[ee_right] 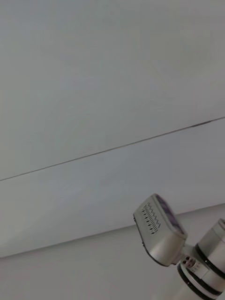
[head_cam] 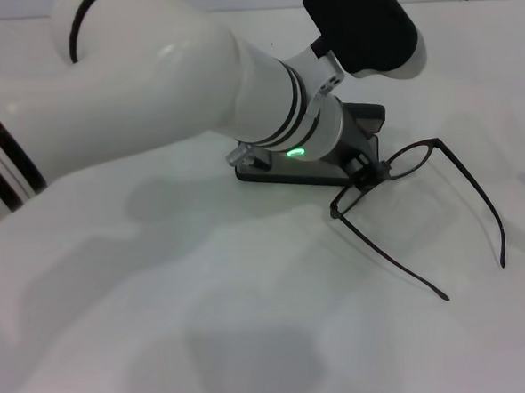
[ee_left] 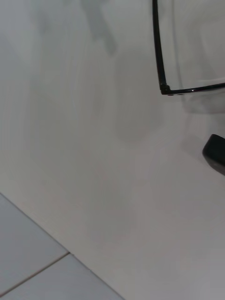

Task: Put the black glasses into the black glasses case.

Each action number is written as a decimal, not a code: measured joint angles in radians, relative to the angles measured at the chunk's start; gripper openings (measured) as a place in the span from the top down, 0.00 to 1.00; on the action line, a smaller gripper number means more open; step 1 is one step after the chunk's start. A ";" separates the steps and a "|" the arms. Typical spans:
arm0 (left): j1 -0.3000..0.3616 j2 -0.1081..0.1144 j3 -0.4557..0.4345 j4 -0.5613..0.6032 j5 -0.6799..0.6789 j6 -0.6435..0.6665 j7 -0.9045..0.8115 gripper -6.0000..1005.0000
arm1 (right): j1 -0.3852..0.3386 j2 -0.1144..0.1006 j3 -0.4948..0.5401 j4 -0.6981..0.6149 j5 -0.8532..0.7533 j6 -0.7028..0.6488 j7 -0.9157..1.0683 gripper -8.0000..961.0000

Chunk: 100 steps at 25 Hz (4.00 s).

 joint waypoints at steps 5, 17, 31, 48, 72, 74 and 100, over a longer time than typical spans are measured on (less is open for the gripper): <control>-0.007 -0.001 0.003 -0.019 -0.002 -0.002 0.000 0.56 | 0.006 0.001 -0.005 0.005 -0.001 0.002 -0.006 0.17; 0.064 0.007 -0.003 0.167 0.008 0.016 0.012 0.56 | 0.009 -0.008 -0.012 -0.108 -0.111 -0.007 -0.010 0.18; 0.749 0.011 -0.324 0.602 -0.809 -0.090 0.876 0.56 | 0.233 -0.051 -0.134 -0.595 -0.473 -0.019 0.352 0.19; 0.578 0.023 -0.883 -0.480 -1.236 0.774 1.530 0.56 | 0.763 0.037 -0.609 -0.638 -0.987 0.003 0.536 0.20; 0.609 0.012 -0.886 -0.643 -1.238 0.787 1.676 0.57 | 0.819 0.054 -1.088 -0.544 -0.985 0.377 0.583 0.21; 0.610 0.012 -0.886 -0.647 -1.238 0.787 1.677 0.57 | 0.826 0.054 -1.100 -0.522 -0.978 0.392 0.583 0.21; 0.615 0.012 -0.892 -0.683 -1.247 0.792 1.678 0.57 | 0.724 0.054 -1.180 -0.620 -0.968 0.402 0.668 0.87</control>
